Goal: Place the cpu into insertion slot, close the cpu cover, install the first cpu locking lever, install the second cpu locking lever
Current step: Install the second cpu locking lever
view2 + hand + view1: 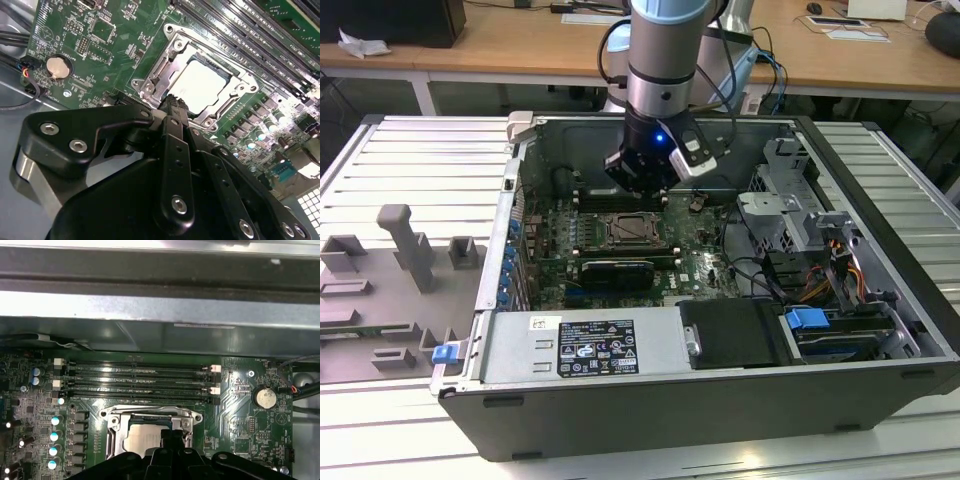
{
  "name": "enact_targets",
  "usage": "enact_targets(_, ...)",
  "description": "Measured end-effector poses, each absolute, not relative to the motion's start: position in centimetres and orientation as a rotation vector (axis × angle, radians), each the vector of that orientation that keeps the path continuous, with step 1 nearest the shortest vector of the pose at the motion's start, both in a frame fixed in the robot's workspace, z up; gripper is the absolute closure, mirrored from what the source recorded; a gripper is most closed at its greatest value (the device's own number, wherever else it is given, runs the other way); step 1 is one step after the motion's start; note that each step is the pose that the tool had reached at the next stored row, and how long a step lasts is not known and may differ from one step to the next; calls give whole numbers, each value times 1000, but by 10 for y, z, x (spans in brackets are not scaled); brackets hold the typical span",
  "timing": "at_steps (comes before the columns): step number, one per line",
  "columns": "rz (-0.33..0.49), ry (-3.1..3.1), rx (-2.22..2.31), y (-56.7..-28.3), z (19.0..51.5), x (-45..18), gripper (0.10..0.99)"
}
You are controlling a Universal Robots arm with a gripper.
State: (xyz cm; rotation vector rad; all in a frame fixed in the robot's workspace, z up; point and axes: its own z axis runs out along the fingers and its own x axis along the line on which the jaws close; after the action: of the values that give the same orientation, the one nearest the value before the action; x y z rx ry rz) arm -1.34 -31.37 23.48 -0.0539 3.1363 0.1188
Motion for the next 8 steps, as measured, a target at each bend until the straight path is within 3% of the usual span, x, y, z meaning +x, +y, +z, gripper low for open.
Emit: enact_targets(8,119,3136,-54,-320,235,-13,980)
